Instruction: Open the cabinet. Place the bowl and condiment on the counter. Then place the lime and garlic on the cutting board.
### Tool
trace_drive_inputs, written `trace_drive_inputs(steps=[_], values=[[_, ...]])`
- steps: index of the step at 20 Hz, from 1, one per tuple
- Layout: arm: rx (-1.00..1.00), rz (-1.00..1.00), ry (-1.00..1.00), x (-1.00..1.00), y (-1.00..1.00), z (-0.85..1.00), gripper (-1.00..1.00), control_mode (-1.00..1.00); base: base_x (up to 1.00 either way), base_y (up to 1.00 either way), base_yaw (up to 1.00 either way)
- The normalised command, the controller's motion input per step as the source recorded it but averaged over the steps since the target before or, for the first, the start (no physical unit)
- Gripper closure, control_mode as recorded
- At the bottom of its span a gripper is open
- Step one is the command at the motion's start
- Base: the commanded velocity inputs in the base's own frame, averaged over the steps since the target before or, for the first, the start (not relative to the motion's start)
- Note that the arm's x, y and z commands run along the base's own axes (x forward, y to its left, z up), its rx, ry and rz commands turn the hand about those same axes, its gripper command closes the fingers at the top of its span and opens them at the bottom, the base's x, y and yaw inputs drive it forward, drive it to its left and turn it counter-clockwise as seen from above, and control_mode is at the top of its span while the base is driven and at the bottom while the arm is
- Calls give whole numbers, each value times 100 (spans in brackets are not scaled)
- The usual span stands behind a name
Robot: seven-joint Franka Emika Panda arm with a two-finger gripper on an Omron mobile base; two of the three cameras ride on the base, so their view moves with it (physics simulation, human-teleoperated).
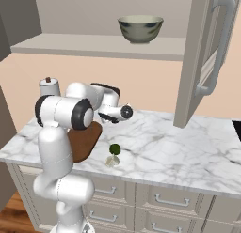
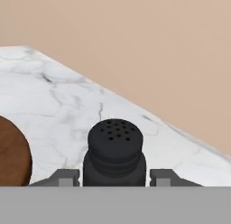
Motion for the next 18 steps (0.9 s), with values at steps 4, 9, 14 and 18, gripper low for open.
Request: trace_drive_inputs(steps=[4,9,14,18], values=[[0,0,0,0,-16,23,-100,-100,0,0,0],[0,0,2,-13,-4,91,-100,-100,0,0,0],[-8,-2,3,-52,4,100,-100,-100,0,0,0],[-19,-13,-4,-79,-4,96,-100,-100,0,0,0]])
